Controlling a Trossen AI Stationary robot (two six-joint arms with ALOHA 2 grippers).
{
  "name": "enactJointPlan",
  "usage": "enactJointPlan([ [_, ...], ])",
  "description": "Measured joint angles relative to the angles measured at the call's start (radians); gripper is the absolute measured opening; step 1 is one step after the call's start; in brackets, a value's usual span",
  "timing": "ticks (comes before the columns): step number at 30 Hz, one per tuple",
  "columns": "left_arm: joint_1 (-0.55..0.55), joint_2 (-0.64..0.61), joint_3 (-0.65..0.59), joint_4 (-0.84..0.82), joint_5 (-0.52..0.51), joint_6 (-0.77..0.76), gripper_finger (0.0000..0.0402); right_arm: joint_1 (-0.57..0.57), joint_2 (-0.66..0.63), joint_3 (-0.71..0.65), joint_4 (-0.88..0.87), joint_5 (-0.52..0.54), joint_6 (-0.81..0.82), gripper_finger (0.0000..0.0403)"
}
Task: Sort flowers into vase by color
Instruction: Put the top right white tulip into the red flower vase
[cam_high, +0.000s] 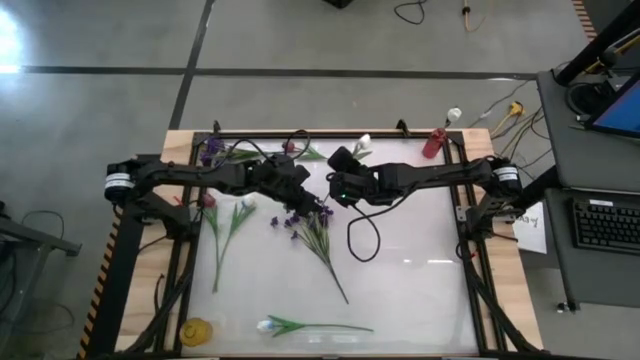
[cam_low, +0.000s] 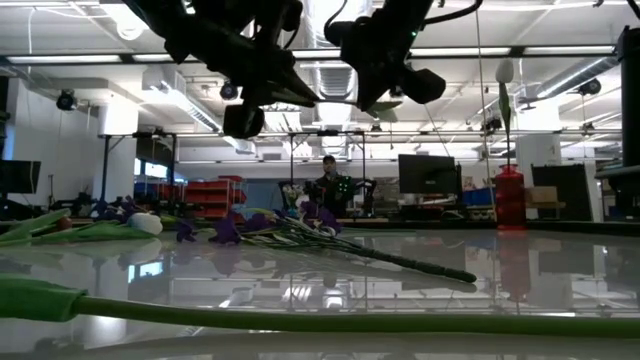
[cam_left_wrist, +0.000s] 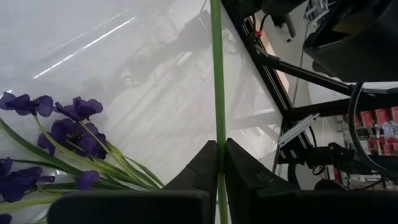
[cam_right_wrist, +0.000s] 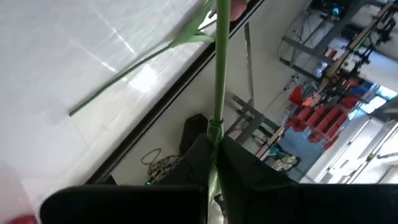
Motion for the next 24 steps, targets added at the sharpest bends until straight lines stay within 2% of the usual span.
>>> enactJointPlan([
  [3, -0.001, 0.0, 0.0, -0.001, -0.001, 0.016, 0.0, 0.006, 0.0, 0.015, -0.002, 0.001, 0.07, 0.0014],
  [6, -0.001, -0.002, 0.0, -0.001, -0.026, 0.031, 0.0, 0.01, -0.009, 0.056, -0.001, 0.003, 0.183, 0.0032],
  [12, 0.001, -0.041, -0.001, 0.001, -0.108, 0.082, 0.0, 0.027, -0.045, 0.154, -0.039, -0.003, 0.403, 0.012],
  [18, 0.018, -0.164, -0.001, -0.014, -0.213, 0.169, 0.0, 0.059, -0.128, 0.248, -0.143, -0.005, 0.776, 0.0194],
  [24, 0.027, -0.283, -0.001, -0.015, -0.284, 0.249, 0.0, 0.095, -0.275, 0.283, -0.053, -0.006, 1.083, 0.0214],
])
